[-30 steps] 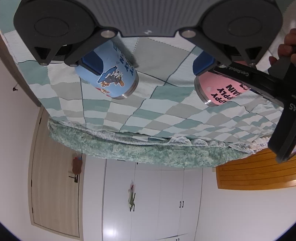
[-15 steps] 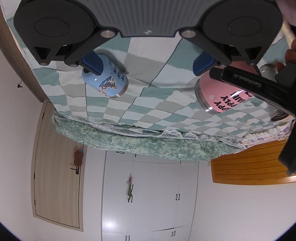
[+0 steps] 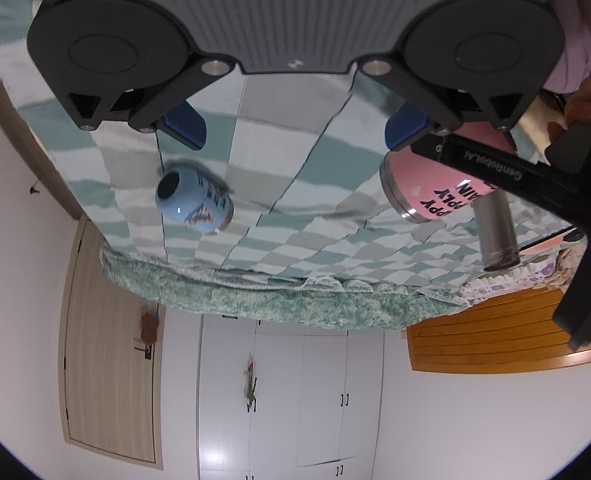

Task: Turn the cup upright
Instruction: 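Lift the pink tumbler with the right tool and rotate it toward upright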

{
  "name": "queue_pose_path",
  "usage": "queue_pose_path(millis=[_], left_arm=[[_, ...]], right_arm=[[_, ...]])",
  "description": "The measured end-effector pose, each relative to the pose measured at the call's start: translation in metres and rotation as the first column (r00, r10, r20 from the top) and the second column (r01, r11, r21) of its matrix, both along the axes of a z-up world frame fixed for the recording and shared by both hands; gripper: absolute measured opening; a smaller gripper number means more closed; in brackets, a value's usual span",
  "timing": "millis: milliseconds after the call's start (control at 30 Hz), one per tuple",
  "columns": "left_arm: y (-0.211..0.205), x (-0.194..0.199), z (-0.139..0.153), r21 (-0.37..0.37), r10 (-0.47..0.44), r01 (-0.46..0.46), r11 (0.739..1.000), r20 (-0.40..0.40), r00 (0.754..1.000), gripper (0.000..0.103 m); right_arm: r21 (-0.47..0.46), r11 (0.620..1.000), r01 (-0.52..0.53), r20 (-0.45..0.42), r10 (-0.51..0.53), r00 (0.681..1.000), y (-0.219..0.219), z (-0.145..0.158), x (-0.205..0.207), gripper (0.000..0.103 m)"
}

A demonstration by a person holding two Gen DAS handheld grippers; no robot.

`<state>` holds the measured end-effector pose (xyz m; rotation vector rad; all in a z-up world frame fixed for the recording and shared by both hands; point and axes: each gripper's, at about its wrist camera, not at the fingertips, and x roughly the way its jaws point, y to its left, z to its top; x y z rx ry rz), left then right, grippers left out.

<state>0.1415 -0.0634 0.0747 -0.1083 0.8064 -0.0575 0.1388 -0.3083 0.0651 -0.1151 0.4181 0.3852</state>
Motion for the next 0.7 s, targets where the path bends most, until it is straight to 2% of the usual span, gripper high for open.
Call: queue_pose_path(millis=[100,267,367,533,600,667,700], left_arm=[[-0.003,-0.005,-0.011,-0.002,0.007,-0.007,1.0,-0.022,1.0,0.084],[-0.005,-0.003,-0.027,0.002,0.034,-0.034,0.999,-0.015,0.999,0.085],[-0.008,-0.003,-0.027,0.014,0.037,-0.038,0.999,0.009,0.999,0.085],[-0.008,0.0,-0.027,0.014,0.029,-0.029,0.999,-0.006,1.0,0.086],[-0.004,0.0,-0.025,-0.009,0.027,-0.027,1.0,-0.012,1.0,0.091],[0.002,-0.006,-0.016,-0.04,0.022,-0.02,0.999,0.036,0.999,0.103],[0.005,-0.01,-0.01,-0.051,0.02,-0.017,0.999,0.065,0.998,0.103]], right_arm=[[-0.002,1.0,0.01,-0.015,-0.01,1.0,-0.004,-0.008,-0.01,0.103],[0.007,1.0,0.021,-0.032,-0.02,0.999,-0.007,-0.015,-0.019,0.103],[0.006,1.0,0.02,-0.034,-0.02,0.999,-0.007,-0.017,-0.024,0.103],[-0.002,1.0,0.013,-0.031,-0.013,0.999,-0.003,-0.017,-0.027,0.103],[-0.002,1.0,0.011,-0.03,-0.011,0.999,-0.003,-0.016,-0.028,0.103],[0.0,1.0,0.012,-0.029,-0.012,1.0,-0.003,-0.015,-0.027,0.103],[0.002,1.0,0.012,-0.028,-0.012,1.0,-0.003,-0.015,-0.028,0.103]])
